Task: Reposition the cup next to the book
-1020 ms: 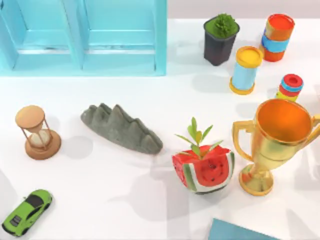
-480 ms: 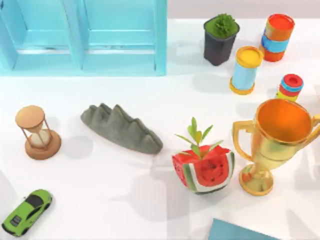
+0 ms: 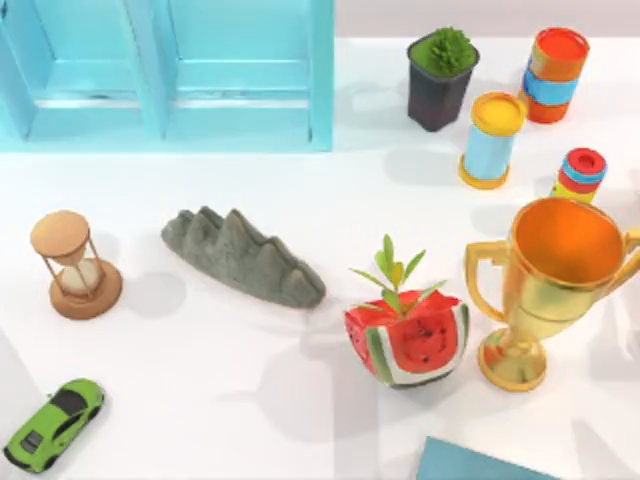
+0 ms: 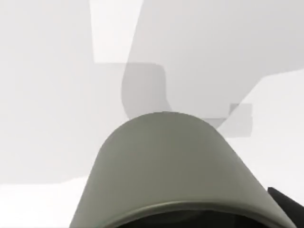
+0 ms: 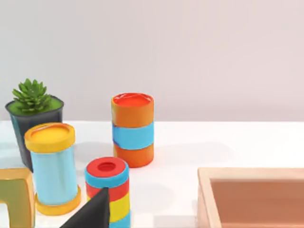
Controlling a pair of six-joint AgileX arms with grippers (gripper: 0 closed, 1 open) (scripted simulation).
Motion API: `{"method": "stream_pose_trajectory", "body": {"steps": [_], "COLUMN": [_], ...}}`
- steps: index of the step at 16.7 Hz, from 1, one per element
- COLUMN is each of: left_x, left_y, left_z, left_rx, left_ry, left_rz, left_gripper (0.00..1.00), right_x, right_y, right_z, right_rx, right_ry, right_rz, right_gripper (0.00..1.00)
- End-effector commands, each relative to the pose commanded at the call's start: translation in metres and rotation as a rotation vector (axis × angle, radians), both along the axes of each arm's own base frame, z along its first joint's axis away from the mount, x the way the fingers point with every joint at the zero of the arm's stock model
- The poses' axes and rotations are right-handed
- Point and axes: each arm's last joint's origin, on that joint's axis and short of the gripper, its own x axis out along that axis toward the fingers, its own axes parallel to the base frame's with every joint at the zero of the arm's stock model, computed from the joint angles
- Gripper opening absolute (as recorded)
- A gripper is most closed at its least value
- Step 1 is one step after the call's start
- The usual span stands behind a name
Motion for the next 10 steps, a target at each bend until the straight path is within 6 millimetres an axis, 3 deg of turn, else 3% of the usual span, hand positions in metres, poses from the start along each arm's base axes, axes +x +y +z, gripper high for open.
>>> {"method": "stream_pose_trajectory", "body": {"steps": [3, 10], "left_x": [-0.0001, 0.0078], "left_y": [-0.0007, -0.0073], "left_z": [0.0154, 0.0142], "left_rx": [0.009, -0.002], "left_ry": [-0.008, -0.009], "left_rz": [0.004, 0.020], "left_gripper": [0.00, 0.00], "right_x": [0.0000, 0.0000], "right_y": [0.0000, 0.0000], "right_z": [0.0000, 0.0000], "right_rx": [0.000, 0.000], "right_ry": [0.000, 0.000], "right_rz": [0.000, 0.000], "right_gripper": [1.00, 1.00]}}
